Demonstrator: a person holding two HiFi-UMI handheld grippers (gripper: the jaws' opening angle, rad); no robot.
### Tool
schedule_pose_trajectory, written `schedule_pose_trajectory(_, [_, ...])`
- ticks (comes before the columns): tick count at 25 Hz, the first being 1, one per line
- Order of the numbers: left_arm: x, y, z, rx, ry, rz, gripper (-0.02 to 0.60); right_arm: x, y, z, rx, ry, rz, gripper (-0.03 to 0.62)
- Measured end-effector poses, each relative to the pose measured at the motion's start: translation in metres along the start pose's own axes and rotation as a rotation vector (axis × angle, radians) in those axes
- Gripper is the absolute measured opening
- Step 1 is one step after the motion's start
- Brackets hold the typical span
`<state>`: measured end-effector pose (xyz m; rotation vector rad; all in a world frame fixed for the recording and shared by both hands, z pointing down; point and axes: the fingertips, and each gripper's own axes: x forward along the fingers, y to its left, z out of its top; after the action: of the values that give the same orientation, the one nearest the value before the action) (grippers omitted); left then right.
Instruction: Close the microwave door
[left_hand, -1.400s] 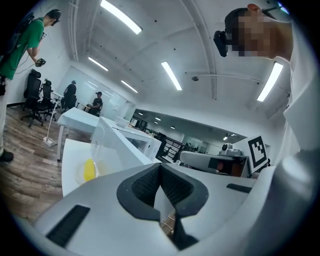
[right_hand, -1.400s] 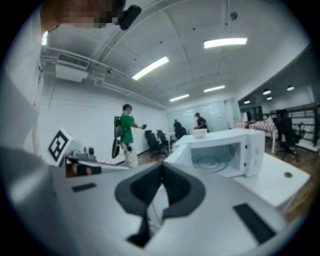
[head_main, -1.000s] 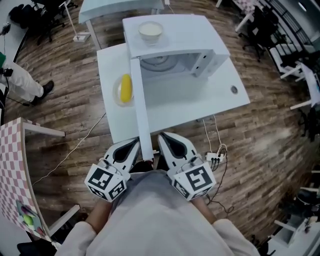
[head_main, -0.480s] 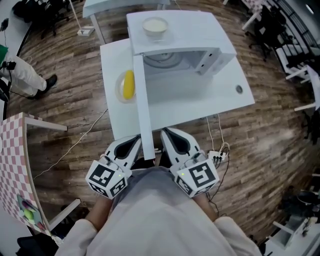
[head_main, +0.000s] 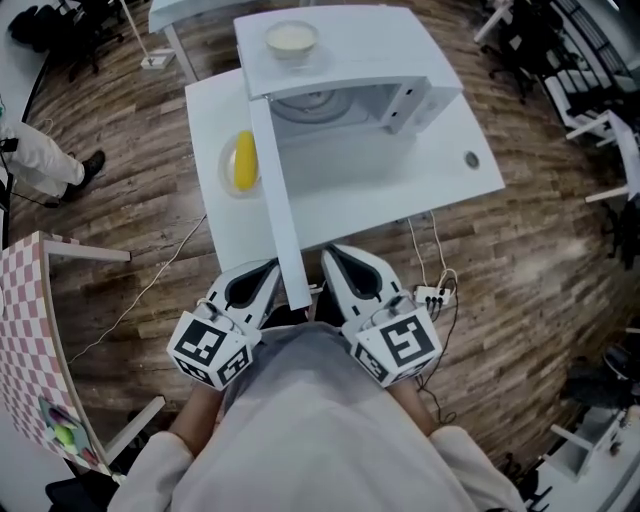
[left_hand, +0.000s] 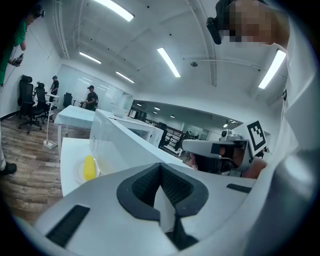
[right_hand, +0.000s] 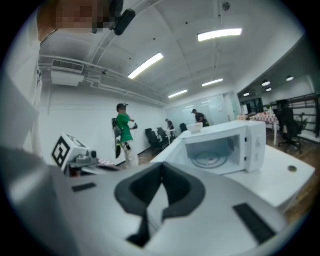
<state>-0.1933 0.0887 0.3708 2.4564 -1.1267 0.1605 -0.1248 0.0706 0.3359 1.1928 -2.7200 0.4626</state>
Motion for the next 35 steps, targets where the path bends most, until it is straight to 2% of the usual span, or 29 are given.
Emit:
schedule_pose_trajectory(14, [0.018,-0.012,0.003,0.017,0.023,-0.038,0.017,-0.011,-0.018,0.005,0.028,-0.027,-0.029,0.023])
schedule_pose_trajectory(35, [0.051,-0.025,0.007,0.007,0.05,-0.088,0.017,-0.022,-0.057,0.004,0.047,-0.01,-0.09,0.023])
